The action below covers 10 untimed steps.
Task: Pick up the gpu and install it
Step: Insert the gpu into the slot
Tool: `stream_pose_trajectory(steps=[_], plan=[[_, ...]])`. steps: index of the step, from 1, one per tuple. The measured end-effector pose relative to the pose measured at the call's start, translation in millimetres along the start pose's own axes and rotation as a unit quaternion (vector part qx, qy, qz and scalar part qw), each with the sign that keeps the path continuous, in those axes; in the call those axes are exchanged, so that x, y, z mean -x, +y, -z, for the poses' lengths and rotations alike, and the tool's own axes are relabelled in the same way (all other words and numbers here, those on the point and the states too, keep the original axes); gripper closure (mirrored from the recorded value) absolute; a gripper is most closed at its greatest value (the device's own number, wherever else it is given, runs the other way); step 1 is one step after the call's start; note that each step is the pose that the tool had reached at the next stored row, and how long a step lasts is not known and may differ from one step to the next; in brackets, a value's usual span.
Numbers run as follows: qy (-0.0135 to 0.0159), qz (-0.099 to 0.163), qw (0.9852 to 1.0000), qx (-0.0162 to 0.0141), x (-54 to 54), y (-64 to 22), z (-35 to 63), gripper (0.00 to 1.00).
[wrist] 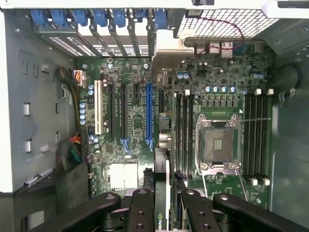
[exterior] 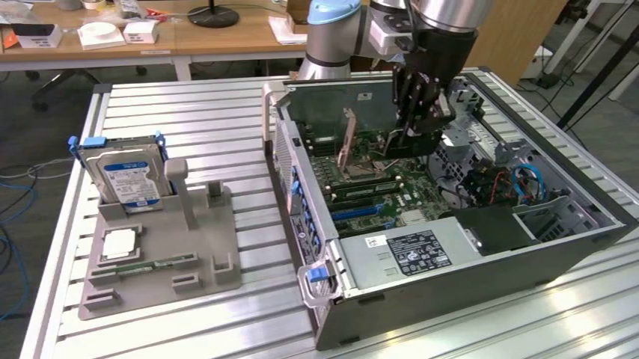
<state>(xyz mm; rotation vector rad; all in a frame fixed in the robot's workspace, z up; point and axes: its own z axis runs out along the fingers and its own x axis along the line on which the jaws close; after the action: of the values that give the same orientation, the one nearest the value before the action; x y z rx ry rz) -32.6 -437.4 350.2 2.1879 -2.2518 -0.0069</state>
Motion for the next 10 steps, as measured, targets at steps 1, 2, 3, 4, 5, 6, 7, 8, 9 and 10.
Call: stream_pose_trajectory(steps=[1, 2, 3, 4, 5, 6, 7, 8, 9, 10], plan=[[0.0000, 0.000, 1.0000, 0.0000, 0.0, 0.5, -1.8, 0.74], [0.0000, 0.000, 1.0000, 0.0000, -0.1, 0.9, -3.6, 0.74], [0.0000, 0.000, 1.0000, 0.0000, -0.1, 1.1, -5.4, 0.74], [0.0000, 0.000, 1.0000, -0.0001, -0.1, 1.3, -7.2, 0.74], [0.0000, 0.000, 1.0000, -0.0001, -0.1, 1.5, -9.1, 0.74], [0.0000, 0.000, 1.0000, -0.0002, -0.1, 1.7, -11.0, 0.74], [0.0000, 0.000, 1.0000, -0.0002, -0.1, 1.9, -12.8, 0.74], [0.0000, 0.000, 1.0000, -0.0003, -0.1, 2.0, -14.6, 0.74], [0.0002, 0.000, 1.0000, -0.0003, -0.1, 2.2, -16.4, 0.74], [0.0003, 0.000, 1.0000, -0.0003, -0.1, 2.4, -18.2, 0.74]])
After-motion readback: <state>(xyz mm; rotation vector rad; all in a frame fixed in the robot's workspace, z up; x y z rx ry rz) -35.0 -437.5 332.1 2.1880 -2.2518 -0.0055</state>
